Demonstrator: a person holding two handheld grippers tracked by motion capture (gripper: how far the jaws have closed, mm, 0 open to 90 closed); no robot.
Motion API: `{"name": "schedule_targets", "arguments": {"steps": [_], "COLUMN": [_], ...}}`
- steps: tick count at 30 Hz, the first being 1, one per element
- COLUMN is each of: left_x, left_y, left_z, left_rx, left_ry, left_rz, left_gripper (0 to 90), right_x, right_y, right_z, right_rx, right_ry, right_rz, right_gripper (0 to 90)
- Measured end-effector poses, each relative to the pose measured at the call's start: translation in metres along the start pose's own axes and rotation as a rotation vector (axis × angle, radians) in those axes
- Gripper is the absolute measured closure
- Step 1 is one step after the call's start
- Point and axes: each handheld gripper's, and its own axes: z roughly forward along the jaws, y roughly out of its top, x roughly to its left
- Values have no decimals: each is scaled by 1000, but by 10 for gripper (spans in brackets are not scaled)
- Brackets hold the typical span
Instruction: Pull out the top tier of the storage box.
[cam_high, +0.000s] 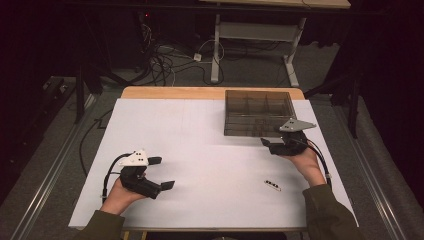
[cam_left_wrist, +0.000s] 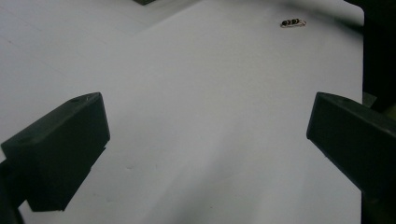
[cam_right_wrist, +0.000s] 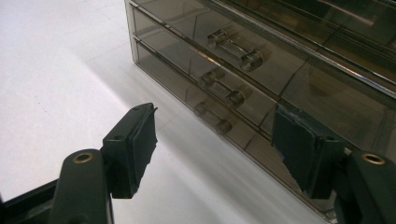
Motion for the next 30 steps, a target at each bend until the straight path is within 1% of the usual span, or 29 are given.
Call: {"name": "schedule_targets", "arguments": {"steps": [5, 16, 30], "left_x": [0, 0, 0], "left_y": [0, 0, 0], "left_z": [0, 0, 0], "left_rx": [1, 1, 0], "left_ry": [1, 0, 1], "left_rz": [0, 0, -2], "left_gripper": [0, 0, 0], "right_x": [1, 5, 9], "right_y": [0, 1, 1], "right_z": [0, 1, 2], "right_rx": [-2, 6, 13], "right_ry": [-15, -55, -84], "right_rz": [-15, -66, -108], "right_gripper": [323, 322, 317]}}
